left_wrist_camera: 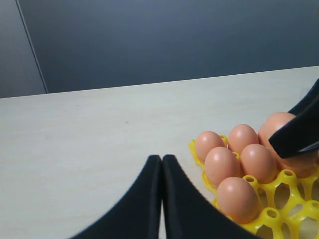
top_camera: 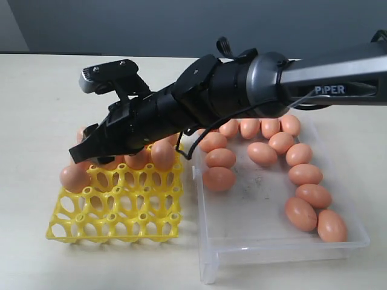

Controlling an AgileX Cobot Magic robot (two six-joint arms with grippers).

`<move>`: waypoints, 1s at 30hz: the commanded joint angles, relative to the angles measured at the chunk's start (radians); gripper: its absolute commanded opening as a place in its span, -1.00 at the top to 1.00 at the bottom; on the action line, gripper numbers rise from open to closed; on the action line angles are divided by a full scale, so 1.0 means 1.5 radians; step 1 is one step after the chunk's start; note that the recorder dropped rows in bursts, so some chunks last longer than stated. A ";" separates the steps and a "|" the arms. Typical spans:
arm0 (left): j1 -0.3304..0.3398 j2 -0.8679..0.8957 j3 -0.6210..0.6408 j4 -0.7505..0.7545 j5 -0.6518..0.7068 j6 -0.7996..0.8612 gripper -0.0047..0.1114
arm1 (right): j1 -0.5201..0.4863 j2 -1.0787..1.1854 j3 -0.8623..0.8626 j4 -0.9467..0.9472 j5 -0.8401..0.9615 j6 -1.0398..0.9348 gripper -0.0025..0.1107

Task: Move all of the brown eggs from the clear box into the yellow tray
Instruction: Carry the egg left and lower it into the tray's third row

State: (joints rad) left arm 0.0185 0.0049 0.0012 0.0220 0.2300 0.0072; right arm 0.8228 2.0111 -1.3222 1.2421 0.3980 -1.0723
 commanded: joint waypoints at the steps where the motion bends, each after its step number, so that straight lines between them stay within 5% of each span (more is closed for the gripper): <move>1: -0.007 -0.003 -0.001 -0.001 -0.003 -0.001 0.91 | 0.003 0.017 0.001 0.013 0.006 -0.020 0.89; 13: -0.007 -0.003 -0.001 -0.001 -0.003 -0.001 0.91 | 0.003 0.042 0.001 0.015 0.009 -0.032 0.88; 21: -0.007 -0.003 -0.001 -0.001 -0.003 0.000 0.91 | 0.003 0.042 0.001 0.009 0.010 -0.040 -0.06; 26: -0.007 -0.003 -0.001 -0.001 -0.004 0.000 0.91 | 0.003 0.040 0.001 0.008 0.028 -0.040 -0.05; 30: -0.007 -0.003 -0.001 0.001 -0.004 0.000 0.91 | 0.002 -0.025 0.001 -0.120 0.034 0.046 -0.05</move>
State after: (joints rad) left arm 0.0185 0.0049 0.0012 0.0235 0.2300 0.0072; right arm 0.8274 2.0440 -1.3222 1.1751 0.4429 -1.0907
